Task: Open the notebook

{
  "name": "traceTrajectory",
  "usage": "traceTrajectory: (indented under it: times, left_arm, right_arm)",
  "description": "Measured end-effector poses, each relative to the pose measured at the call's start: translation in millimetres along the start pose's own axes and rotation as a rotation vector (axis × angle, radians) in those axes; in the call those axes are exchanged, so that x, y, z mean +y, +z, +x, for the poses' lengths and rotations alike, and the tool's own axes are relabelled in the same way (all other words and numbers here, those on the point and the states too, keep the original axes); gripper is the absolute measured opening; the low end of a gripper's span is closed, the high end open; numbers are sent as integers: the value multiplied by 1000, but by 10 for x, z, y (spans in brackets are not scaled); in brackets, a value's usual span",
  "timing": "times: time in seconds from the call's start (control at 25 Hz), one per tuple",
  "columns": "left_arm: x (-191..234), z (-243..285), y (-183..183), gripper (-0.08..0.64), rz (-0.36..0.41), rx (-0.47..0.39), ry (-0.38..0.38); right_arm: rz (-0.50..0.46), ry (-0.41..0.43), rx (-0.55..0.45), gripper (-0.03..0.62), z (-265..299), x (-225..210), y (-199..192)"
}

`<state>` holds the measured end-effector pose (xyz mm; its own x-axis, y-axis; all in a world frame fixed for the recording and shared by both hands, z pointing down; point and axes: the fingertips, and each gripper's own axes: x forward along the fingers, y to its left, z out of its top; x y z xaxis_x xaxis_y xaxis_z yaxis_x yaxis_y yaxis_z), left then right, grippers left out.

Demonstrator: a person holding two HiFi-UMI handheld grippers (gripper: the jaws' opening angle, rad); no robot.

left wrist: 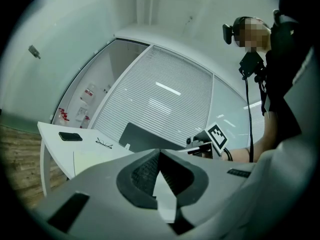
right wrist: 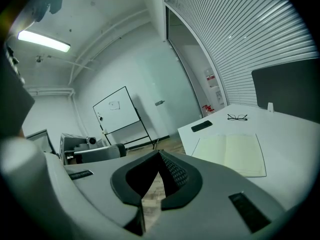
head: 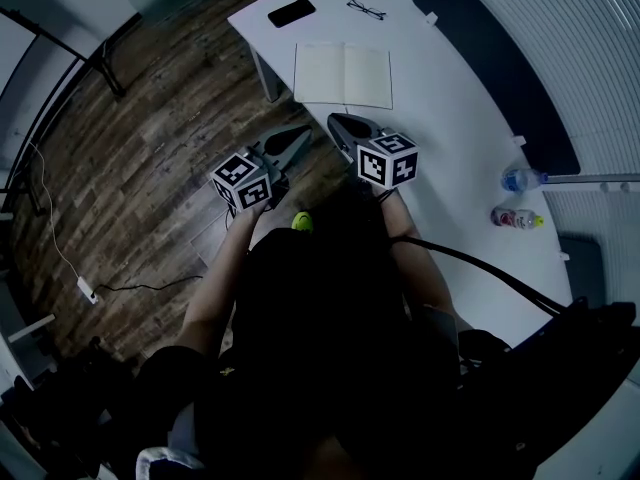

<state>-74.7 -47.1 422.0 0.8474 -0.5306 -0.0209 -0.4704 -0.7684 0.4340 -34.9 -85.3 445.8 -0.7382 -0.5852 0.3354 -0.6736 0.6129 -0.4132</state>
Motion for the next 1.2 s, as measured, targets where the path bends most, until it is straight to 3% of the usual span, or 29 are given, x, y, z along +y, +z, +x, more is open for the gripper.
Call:
traceTrajectory:
  times: [0.4, 1.2]
  left_arm:
    - [-387, -35, 58, 14, -27, -26, 41]
    - [-1378, 58, -482, 14, -31, -15, 90]
  right_arm:
    - [-12, 61, 16, 9, -286, 171, -14]
    - [-54, 116, -20, 9, -1296, 370, -485]
